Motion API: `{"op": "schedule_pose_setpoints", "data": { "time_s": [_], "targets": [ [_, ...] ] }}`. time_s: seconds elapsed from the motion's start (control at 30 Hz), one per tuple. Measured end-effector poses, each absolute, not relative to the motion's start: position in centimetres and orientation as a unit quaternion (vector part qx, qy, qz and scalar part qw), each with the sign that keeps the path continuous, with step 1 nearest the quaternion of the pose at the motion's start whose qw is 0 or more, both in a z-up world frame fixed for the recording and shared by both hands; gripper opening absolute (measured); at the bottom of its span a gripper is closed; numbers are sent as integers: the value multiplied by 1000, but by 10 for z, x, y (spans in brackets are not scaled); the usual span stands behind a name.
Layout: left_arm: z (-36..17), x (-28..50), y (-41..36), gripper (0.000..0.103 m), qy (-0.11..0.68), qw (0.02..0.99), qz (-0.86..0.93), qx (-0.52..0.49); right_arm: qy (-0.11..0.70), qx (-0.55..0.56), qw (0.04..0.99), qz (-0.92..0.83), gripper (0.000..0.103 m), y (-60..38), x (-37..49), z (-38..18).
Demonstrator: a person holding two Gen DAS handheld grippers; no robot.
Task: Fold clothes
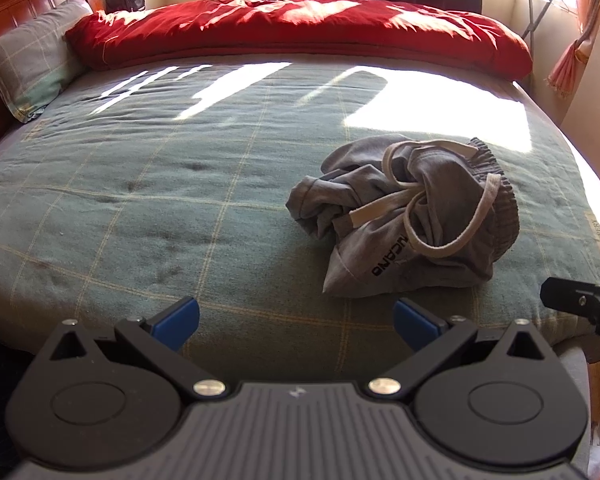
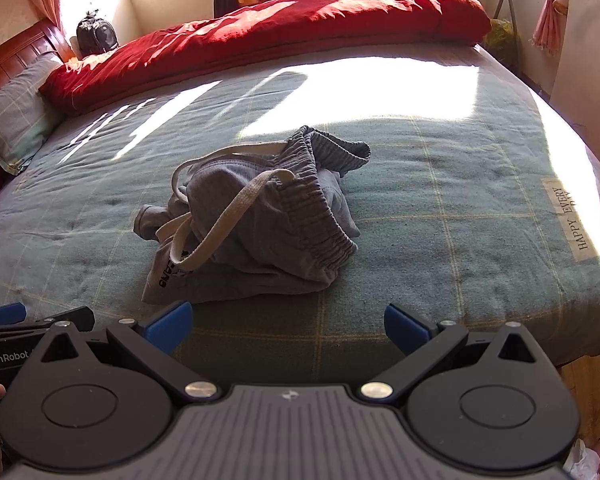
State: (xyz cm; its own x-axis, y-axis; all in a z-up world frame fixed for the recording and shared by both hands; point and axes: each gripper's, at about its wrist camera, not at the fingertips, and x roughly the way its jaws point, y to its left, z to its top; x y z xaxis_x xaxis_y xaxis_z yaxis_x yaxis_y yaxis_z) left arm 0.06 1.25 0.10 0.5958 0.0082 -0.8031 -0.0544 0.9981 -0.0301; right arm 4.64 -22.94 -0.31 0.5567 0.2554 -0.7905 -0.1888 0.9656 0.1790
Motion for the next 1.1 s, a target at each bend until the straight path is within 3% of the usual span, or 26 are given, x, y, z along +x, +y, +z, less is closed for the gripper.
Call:
{"op": "schedule_pose_setpoints", "data": {
  "time_s": [1.1],
  "targets": [
    [-11, 12, 0, 102, 447, 893, -46, -5, 404, -4, 897, 179, 103, -219, 76, 3]
  ]
}}
